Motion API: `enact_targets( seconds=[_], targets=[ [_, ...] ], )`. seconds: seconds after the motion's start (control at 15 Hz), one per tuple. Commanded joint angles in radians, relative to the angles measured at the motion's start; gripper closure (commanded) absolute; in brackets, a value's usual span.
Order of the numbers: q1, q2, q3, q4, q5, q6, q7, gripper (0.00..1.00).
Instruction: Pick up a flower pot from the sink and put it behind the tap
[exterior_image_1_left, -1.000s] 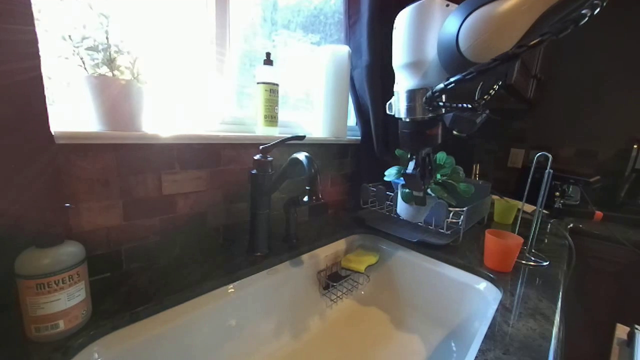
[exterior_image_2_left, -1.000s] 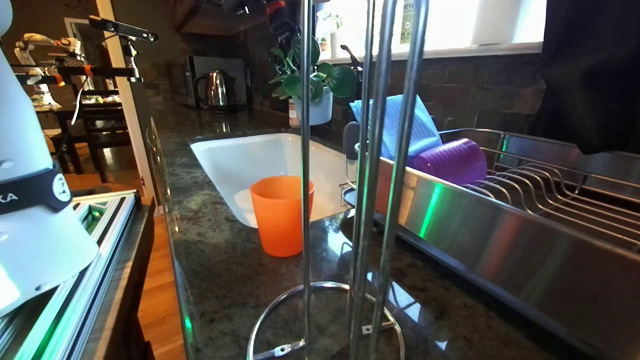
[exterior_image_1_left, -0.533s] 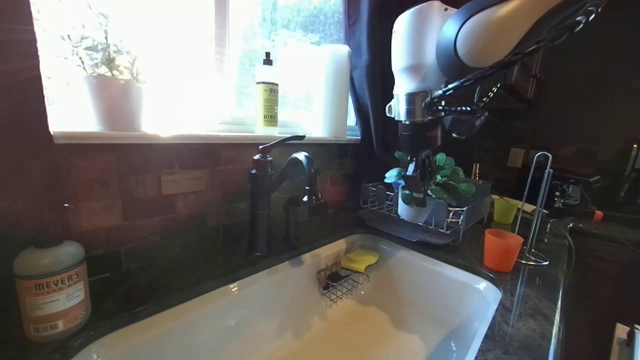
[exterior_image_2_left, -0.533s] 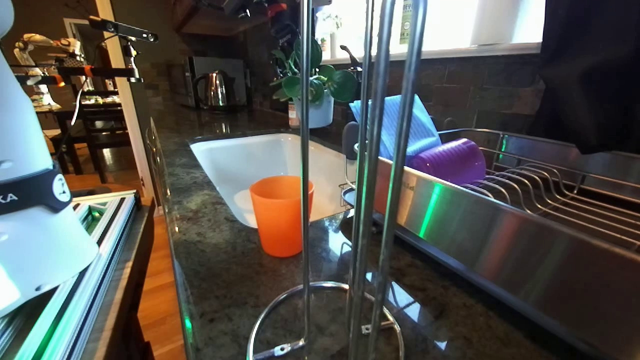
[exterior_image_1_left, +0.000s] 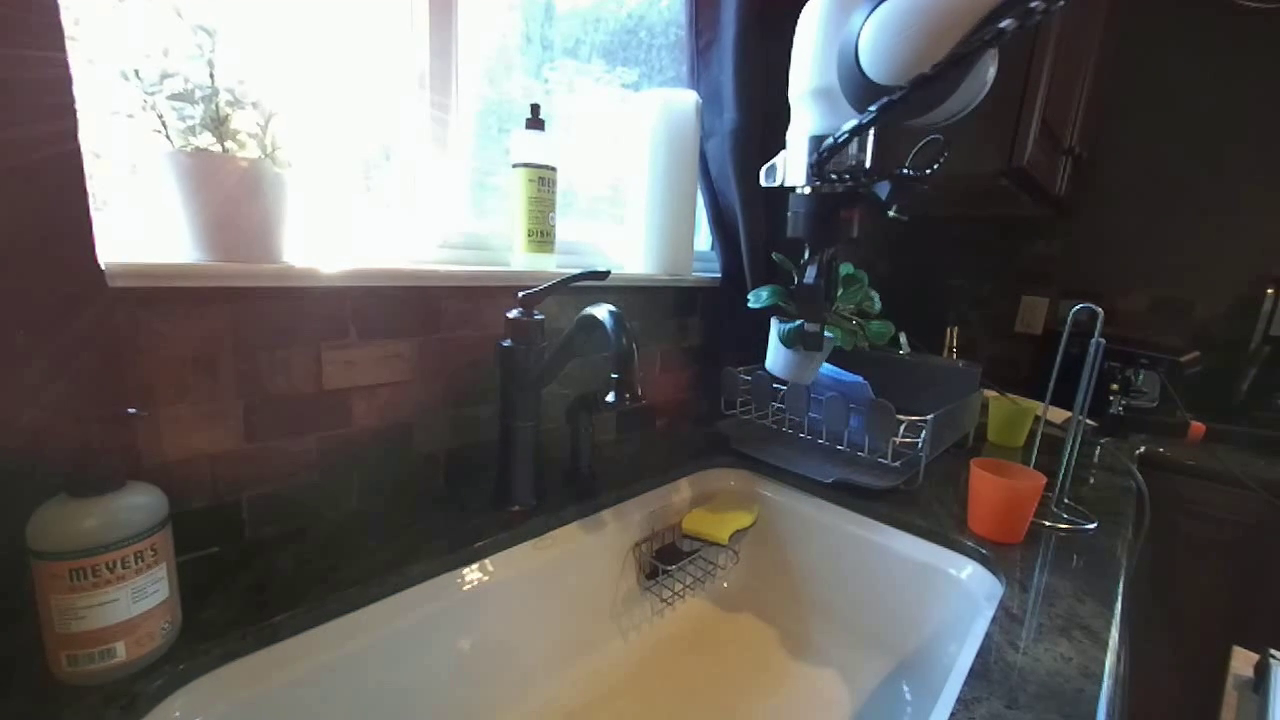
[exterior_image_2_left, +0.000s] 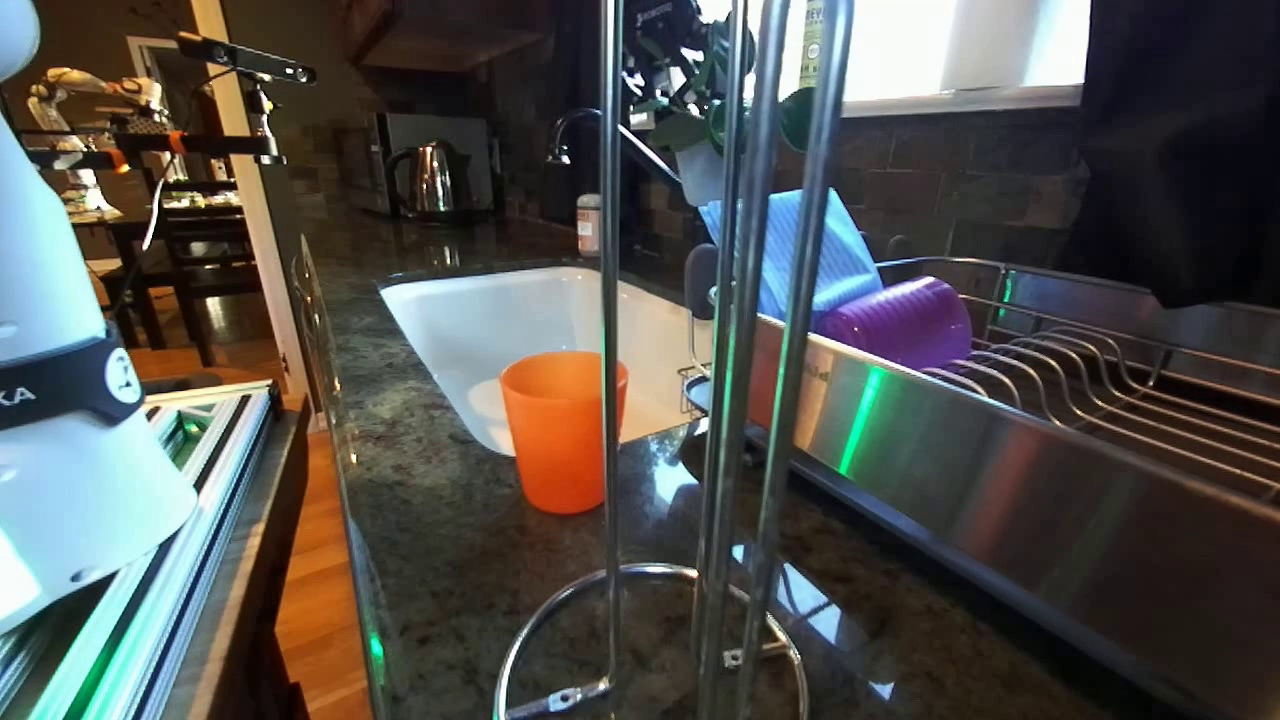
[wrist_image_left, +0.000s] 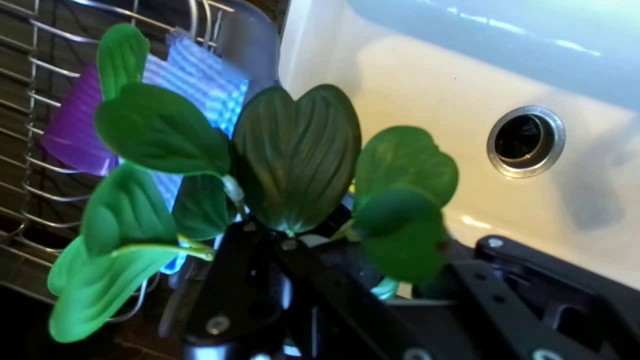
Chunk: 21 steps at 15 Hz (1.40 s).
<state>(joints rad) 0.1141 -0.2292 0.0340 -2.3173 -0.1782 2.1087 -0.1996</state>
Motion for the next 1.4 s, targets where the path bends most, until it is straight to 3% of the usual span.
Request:
enact_targets(
  seconds=[0.0, 0.33, 0.53, 0.6, 0.8, 1.13, 1.33],
  targets=[
    [-0.024, 0.156, -0.012, 0.202, 0.031, -0.116, -0.080, 1.00],
    [0.002, 0.346, 0.049, 0.397, -0.027, -0.254, -0.141, 1.00],
    [0.030, 0.402, 0.082, 0.431, -0.132, -0.309, -0.100, 1.00],
    [0.008, 0.370, 0.077, 0.391, -0.076, -0.263, -0.114, 1.00],
    [0.025, 0.403, 0.087, 0.411, -0.110, -0.272, -0.104, 1.00],
    [0.027, 0.362, 0.110, 0.277, -0.175, 0.006, -0.282, 1.00],
    [0.037, 0.398, 0.132, 0.287, -0.194, -0.037, -0.402, 1.00]
  ],
)
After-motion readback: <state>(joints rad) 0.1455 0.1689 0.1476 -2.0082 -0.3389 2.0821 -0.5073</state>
